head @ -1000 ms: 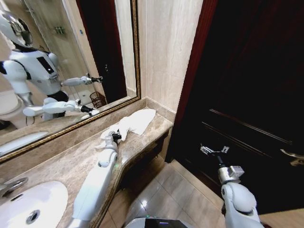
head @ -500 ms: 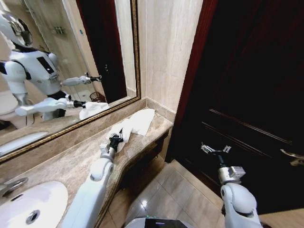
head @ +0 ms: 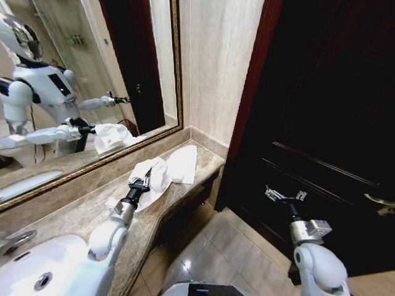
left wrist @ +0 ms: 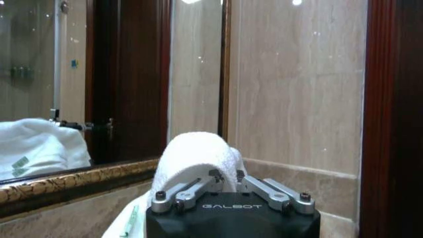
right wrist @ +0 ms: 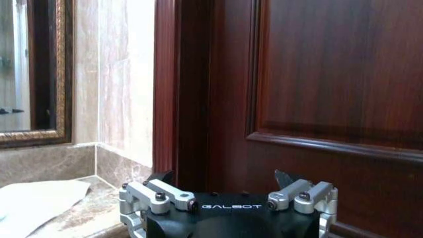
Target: Discard the used towel into the hamper.
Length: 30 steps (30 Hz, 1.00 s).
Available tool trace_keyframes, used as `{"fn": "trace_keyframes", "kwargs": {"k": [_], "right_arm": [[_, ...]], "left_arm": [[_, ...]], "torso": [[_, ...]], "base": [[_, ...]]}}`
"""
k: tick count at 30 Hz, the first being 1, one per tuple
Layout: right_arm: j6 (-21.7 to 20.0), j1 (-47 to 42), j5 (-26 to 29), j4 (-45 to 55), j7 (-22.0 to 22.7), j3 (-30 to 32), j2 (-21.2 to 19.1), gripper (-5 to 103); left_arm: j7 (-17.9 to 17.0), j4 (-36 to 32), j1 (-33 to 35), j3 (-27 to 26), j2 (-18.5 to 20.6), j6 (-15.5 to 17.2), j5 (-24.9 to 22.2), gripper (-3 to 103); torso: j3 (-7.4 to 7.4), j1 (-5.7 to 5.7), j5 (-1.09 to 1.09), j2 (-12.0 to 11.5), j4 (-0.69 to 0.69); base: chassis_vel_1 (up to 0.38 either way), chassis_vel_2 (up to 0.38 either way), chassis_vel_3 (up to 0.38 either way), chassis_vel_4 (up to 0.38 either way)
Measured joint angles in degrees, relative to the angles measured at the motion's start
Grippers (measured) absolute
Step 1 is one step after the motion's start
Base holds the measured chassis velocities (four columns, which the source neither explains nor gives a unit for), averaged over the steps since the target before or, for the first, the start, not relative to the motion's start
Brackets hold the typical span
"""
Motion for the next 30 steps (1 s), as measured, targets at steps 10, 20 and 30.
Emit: {"fn": "trace_keyframes", "kwargs": {"k": [10,20,30], "right_arm": [[-0.82,0.36,3.49,0.0,-2.03,0.35,-2.48,100],[1.53,1.66,4.5,-3.53,-4.47,-1.03,-6.67,100],[3.08,1.87,2.79,-4.36,-4.54,-1.3,-2.79,100]], "left_arm": [[-3.3,-7.8,6.17,-0.26,-1.42,-0.46,-0.28,3],[-5.04,-8.25,8.67,-0.76,-0.72,-3.59,0.54,3],[-5.01,-6.09,7.39,0.38,-1.98,-6.56,3.59,3]], "torso": [[0.0,0.0,0.02,0.0,0.01],[0.01,0.01,0.01,0.0,0.01],[0.01,0.01,0.01,0.0,0.01]], "base": [[0.0,0.0,0.0,0.0],[0.0,0.0,0.0,0.0],[0.0,0.0,0.0,0.0]]}}
